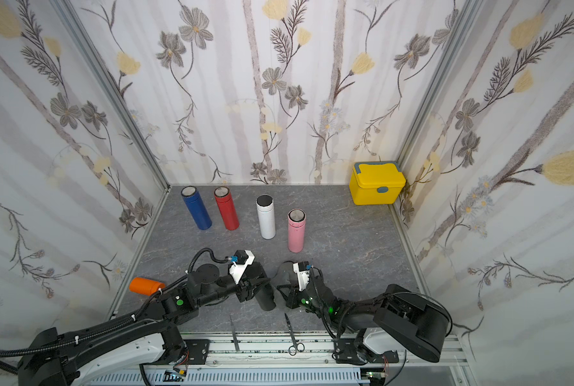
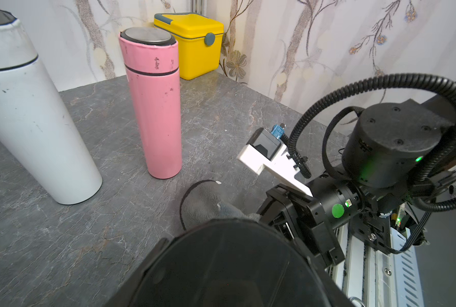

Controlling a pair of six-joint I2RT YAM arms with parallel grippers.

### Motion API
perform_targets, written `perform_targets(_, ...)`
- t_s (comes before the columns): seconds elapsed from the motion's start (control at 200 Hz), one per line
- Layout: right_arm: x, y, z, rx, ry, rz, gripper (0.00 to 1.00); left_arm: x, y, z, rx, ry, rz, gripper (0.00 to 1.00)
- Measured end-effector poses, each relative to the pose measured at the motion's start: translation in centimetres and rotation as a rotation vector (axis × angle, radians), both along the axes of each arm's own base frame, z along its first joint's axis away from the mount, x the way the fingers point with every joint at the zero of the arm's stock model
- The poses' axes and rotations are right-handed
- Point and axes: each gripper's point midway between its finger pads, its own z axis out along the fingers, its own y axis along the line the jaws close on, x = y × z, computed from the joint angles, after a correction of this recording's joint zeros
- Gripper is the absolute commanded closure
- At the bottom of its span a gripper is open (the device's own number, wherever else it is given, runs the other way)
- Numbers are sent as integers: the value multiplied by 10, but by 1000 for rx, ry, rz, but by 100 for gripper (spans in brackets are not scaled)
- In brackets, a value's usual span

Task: Wipe the surface of the thermos
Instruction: Wipe the dirt from the surface of the thermos.

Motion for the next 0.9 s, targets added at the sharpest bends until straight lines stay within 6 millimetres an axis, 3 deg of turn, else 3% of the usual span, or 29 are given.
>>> perform_targets(0.09, 5, 5, 22, 31, -37, -4, 100, 1, 1, 0, 2, 2, 7, 100)
perform_targets(0.26, 26, 24, 117, 169, -225, -17, 100, 1, 2, -1, 7, 4, 11, 100)
perform_targets(0.345, 34, 31, 140, 181, -283, -15, 100, 2, 2, 1, 9, 5, 17, 100)
perform_targets(0.4, 36, 34, 136, 165, -285, -11, 100, 3, 3, 4, 9, 1, 23, 100)
perform_targets(0.455, 36, 35, 117, 135, -261, -4, 100, 3, 3, 4, 19, 2, 20, 100)
perform_targets(0.59, 14, 21, 35, 12, -104, 28, 100, 2, 3, 7, 44, 8, 15, 100)
perform_targets(0.66, 2, 11, 11, -25, -52, 35, 100, 4, 1, 13, 41, -5, 20, 100)
perform_targets(0.754, -3, 4, 14, -6, -46, 30, 100, 6, 0, 13, 51, -17, 20, 100)
perform_targets(0.899, 18, 0, 66, 121, -128, 24, 100, -1, -6, 12, 54, -8, -30, 100)
